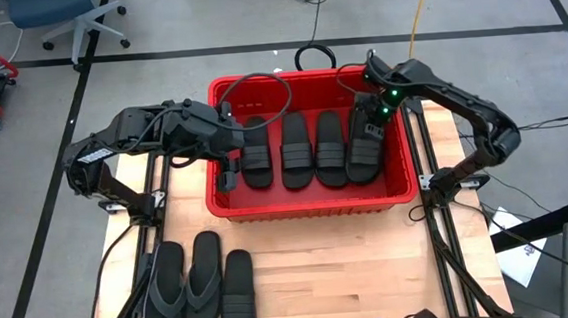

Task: Pick and place slides into bin
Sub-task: Put the black slide into the red bin

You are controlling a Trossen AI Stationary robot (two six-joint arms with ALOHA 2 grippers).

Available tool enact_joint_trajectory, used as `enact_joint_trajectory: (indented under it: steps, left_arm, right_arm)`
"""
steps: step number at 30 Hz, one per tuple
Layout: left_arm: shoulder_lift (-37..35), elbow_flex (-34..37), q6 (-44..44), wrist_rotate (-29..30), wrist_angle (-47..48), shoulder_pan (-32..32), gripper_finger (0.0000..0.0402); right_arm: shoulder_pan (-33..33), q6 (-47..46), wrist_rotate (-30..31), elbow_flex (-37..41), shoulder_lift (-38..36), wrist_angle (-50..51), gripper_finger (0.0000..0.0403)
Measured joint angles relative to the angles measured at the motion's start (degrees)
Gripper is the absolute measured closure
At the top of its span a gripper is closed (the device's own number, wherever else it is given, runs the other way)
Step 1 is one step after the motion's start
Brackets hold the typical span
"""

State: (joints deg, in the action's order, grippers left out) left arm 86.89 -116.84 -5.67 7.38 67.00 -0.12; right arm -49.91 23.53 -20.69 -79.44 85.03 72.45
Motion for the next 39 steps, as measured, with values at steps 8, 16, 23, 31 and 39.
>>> enact_joint_trajectory:
  steps: [8,16,23,31,39]
  left_arm:
    - [0.00,0.00,-0.07,-0.04,0.90,-0.02,0.0190]
    - [0.00,0.00,-0.04,-0.02,0.90,-0.02,0.0190]
    - [0.00,0.00,0.93,0.04,0.39,-0.02,0.0190]
    - [0.00,0.00,1.74,0.19,0.00,0.00,0.0190]
    - [0.00,0.00,2.86,1.18,-0.67,-0.02,0.0190]
  right_arm:
    - [4.57,2.29,-1.07,0.00,-1.92,-4.36,0.0262]
    - [12.85,-3.94,-0.95,-0.04,-0.43,-16.36,0.0369]
    - [15.50,-4.62,1.26,-0.04,4.62,-19.12,0.0398]
    - [14.37,-1.27,1.35,-0.04,12.06,-16.14,0.0402]
    - [14.03,3.84,7.21,-0.21,14.84,-7.87,0.0402]
